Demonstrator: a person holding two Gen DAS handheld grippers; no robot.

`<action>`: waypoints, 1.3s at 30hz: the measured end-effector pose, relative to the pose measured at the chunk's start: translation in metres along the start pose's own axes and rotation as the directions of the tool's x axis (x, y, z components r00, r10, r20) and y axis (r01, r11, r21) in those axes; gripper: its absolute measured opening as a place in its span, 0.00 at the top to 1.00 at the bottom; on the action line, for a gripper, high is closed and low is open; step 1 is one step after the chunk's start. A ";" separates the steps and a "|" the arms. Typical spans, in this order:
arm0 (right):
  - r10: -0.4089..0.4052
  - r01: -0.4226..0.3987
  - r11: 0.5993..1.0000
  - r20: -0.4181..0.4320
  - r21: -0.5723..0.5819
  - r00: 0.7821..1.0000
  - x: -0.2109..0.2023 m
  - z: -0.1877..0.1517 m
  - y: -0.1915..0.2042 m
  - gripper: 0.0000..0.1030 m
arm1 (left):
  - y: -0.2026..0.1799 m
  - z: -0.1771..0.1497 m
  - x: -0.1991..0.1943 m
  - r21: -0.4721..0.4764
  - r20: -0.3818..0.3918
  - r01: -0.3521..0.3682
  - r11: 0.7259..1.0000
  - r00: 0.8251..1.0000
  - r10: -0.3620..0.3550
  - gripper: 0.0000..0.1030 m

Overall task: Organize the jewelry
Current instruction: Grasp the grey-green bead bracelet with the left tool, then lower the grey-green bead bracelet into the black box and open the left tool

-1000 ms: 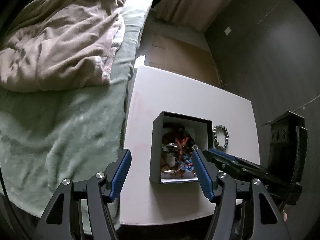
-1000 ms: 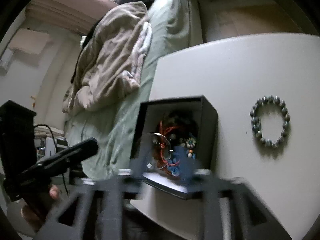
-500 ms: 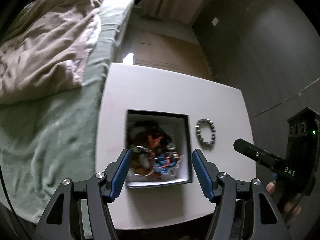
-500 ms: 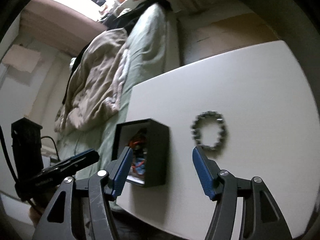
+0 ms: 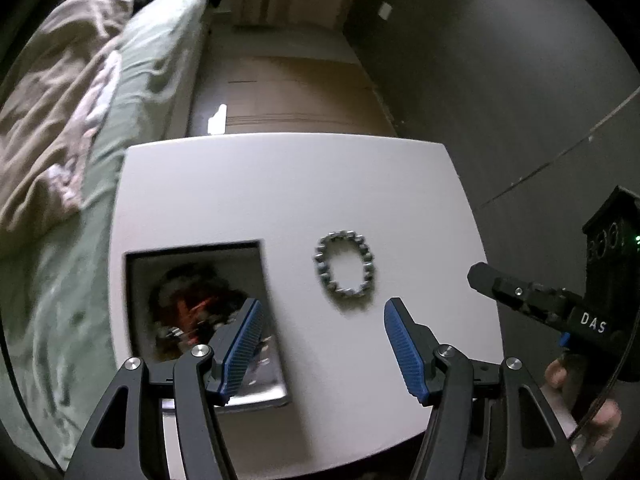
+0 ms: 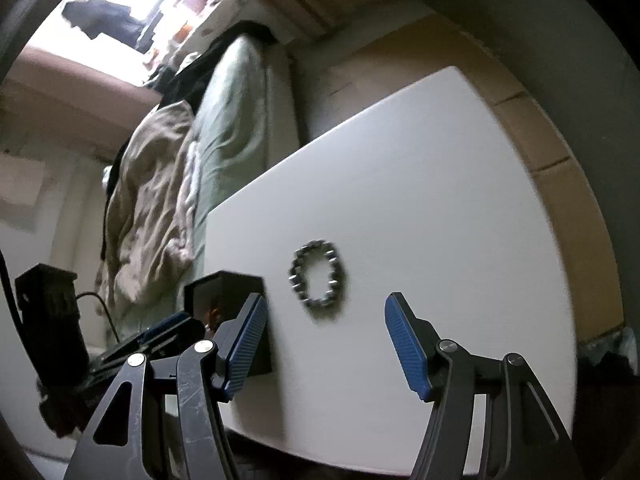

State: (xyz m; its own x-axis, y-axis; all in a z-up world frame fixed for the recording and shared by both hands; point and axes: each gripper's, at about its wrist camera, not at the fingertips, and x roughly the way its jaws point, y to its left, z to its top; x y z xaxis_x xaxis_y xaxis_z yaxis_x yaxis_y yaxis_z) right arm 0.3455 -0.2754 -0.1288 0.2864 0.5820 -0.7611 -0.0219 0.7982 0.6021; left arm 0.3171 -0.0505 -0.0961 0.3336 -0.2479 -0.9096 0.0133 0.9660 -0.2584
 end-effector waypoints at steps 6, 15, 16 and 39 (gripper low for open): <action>-0.029 0.028 0.998 0.021 0.062 0.999 -0.012 0.006 -0.023 0.39 | -0.028 0.010 0.025 0.052 -0.022 -0.005 0.999 1.000 0.006 0.40; -0.070 0.063 0.994 0.072 0.088 0.995 -0.032 0.011 -0.041 0.39 | -0.057 0.017 0.062 0.124 -0.064 -0.035 0.992 0.997 0.043 0.57; -0.071 0.065 0.994 0.072 0.093 0.995 -0.033 0.012 -0.043 0.39 | -0.059 0.017 0.067 0.136 -0.066 -0.051 0.989 0.996 0.060 0.58; -0.049 0.044 0.993 0.044 0.111 0.998 -0.017 0.013 -0.041 0.39 | -0.039 0.024 0.058 0.091 -0.039 -0.036 0.995 0.998 0.040 0.91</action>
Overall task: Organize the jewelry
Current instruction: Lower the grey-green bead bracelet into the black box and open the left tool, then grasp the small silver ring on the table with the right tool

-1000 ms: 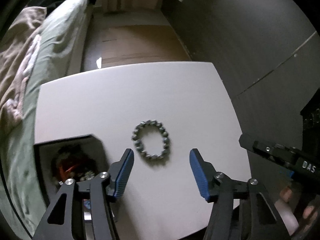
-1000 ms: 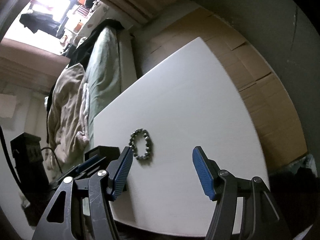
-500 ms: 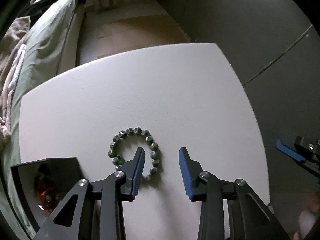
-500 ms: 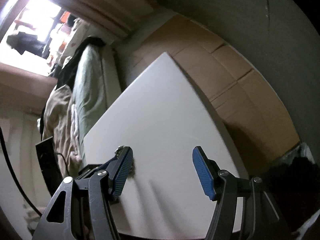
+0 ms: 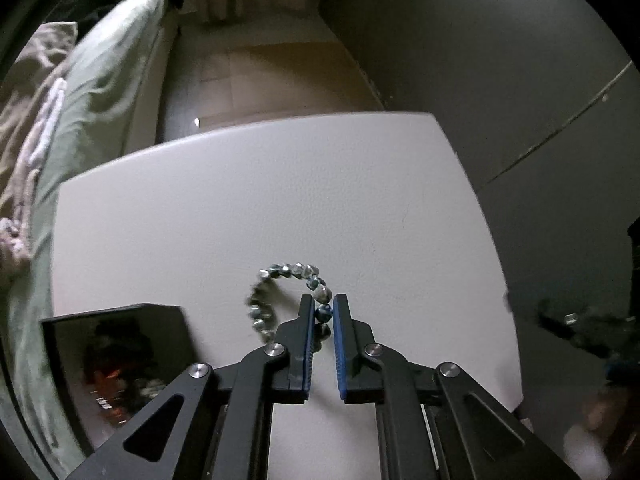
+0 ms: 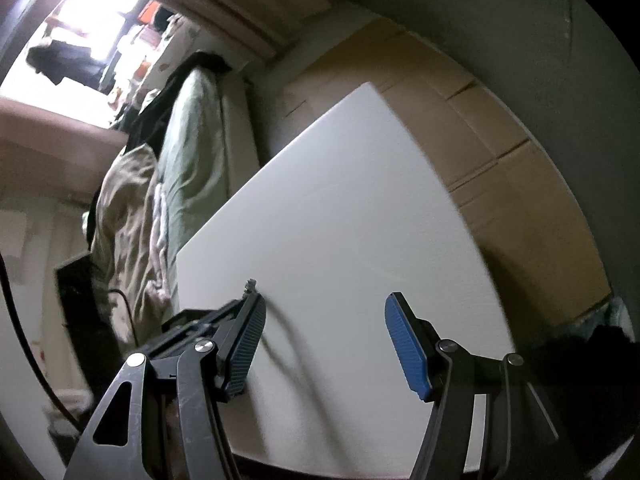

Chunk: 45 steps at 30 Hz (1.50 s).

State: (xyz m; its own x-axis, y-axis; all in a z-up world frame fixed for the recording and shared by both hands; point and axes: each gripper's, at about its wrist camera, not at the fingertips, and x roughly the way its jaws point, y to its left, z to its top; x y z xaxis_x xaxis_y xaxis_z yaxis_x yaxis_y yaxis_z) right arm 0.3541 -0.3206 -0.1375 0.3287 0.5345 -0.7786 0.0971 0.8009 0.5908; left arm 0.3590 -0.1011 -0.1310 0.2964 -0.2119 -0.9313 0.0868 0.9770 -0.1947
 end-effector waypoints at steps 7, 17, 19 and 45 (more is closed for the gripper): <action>0.015 -0.015 0.999 0.006 -0.053 1.000 0.012 -0.003 0.018 0.39 | 0.025 0.001 -0.039 -0.039 0.063 0.020 0.999 0.998 -0.017 0.91; -0.019 0.011 0.981 -0.039 -0.194 0.999 0.047 -0.014 0.057 0.57 | 0.049 -0.011 -0.082 -0.072 0.123 0.031 0.997 0.992 -0.022 0.91; -0.024 0.013 0.977 -0.049 -0.215 0.999 0.054 -0.017 0.064 0.63 | 0.056 -0.014 -0.087 -0.082 0.132 0.036 0.996 0.991 -0.025 0.91; -0.264 0.220 0.885 -0.052 -0.411 0.963 0.132 -0.036 0.118 0.77 | 0.128 -0.048 -0.120 -0.178 0.159 0.053 0.983 0.987 -0.025 0.91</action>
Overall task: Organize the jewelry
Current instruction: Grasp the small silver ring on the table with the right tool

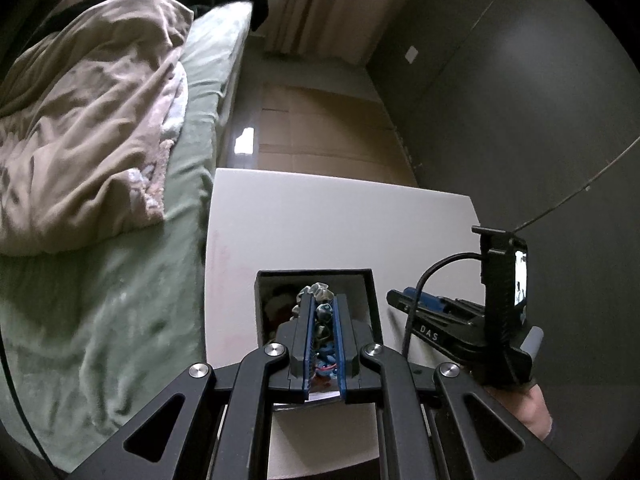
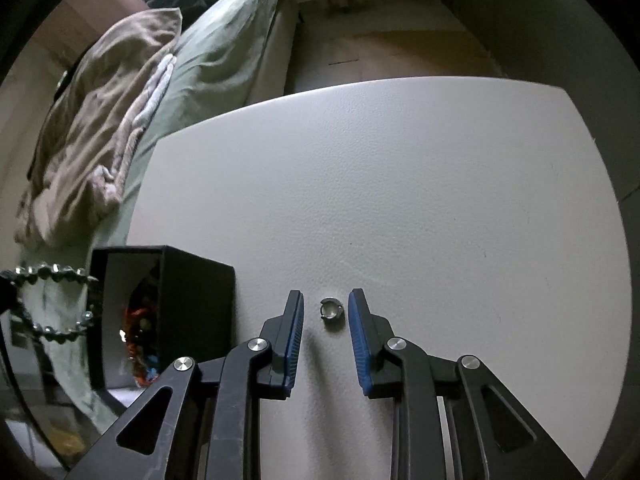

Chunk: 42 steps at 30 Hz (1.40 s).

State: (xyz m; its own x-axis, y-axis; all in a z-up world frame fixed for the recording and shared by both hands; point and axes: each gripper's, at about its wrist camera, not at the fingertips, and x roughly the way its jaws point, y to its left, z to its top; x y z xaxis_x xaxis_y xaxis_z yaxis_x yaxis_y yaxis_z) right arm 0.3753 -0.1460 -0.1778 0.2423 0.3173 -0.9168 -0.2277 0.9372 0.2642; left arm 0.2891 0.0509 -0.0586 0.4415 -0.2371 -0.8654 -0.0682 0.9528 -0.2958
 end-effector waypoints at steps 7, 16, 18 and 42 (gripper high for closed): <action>-0.017 0.016 0.999 -0.013 -0.030 1.000 -0.001 -0.002 0.000 0.98 | -0.004 -0.001 0.004 -0.001 -0.015 0.005 1.000 1.000 -0.005 0.91; 0.108 -0.108 0.994 0.021 0.025 0.994 -0.020 -0.004 -0.016 0.98 | -0.004 -0.003 0.020 -0.002 -0.059 -0.056 0.998 0.997 0.056 0.91; 0.121 -0.122 0.992 0.036 0.024 0.992 -0.025 -0.004 -0.016 0.98 | 0.000 -0.004 0.024 -0.013 -0.082 -0.051 0.999 0.995 0.050 0.91; -0.006 0.006 0.996 0.003 -0.086 1.000 -0.010 -0.003 0.014 0.58 | 0.066 -0.020 -0.007 -0.177 -0.021 -0.023 0.984 1.000 0.020 0.37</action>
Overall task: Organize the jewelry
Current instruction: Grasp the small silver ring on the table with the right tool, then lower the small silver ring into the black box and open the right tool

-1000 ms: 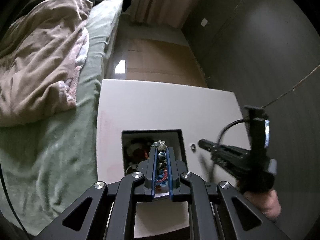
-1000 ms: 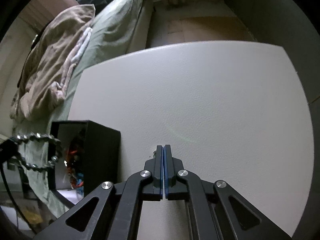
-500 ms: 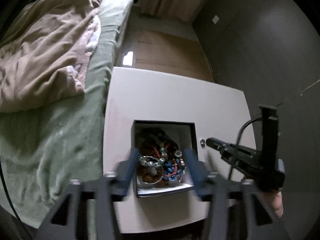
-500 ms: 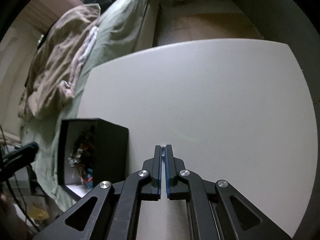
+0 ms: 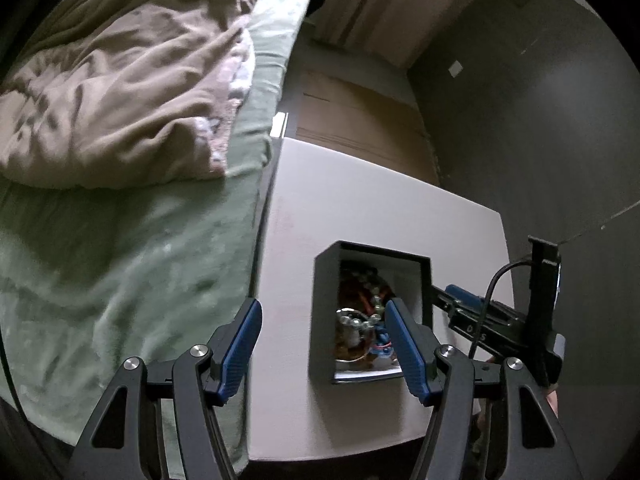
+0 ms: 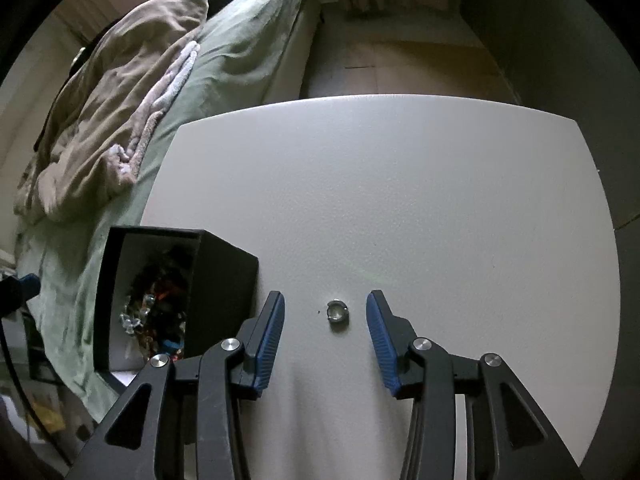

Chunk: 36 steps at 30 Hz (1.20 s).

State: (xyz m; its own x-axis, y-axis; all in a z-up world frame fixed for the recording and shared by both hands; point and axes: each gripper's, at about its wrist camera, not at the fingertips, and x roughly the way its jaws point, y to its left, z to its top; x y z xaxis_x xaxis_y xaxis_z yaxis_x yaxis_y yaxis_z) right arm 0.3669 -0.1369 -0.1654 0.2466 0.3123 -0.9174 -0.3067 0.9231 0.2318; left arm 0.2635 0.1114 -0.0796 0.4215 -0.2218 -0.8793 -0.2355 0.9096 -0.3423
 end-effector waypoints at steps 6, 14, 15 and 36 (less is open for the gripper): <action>-0.093 0.091 0.994 -0.022 -0.063 0.995 0.012 -0.004 0.011 0.67 | 0.015 -0.003 0.000 -0.037 0.002 0.003 0.999 1.000 -0.003 0.37; -0.147 0.144 0.980 -0.010 -0.133 0.989 0.012 -0.007 0.020 0.87 | 0.021 -0.007 0.001 -0.048 -0.002 -0.005 0.999 1.000 0.005 0.37; -0.133 0.130 0.984 -0.014 -0.119 0.991 0.010 -0.006 0.017 0.87 | 0.020 -0.007 0.001 -0.044 -0.002 -0.004 0.999 1.000 0.004 0.37; 0.370 -0.370 0.929 0.160 -0.033 0.915 -0.059 0.001 0.024 0.85 | -0.002 -0.017 -0.008 0.044 0.058 -0.039 0.998 0.998 0.037 0.37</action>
State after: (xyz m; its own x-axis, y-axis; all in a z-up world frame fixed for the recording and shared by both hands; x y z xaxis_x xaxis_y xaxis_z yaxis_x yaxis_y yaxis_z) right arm 0.3459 -0.1325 -0.1056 0.2595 0.6635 -0.7017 -0.4068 0.7341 0.5437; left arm 0.2452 0.1056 -0.0776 0.4625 -0.1673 -0.8707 -0.2129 0.9323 -0.2923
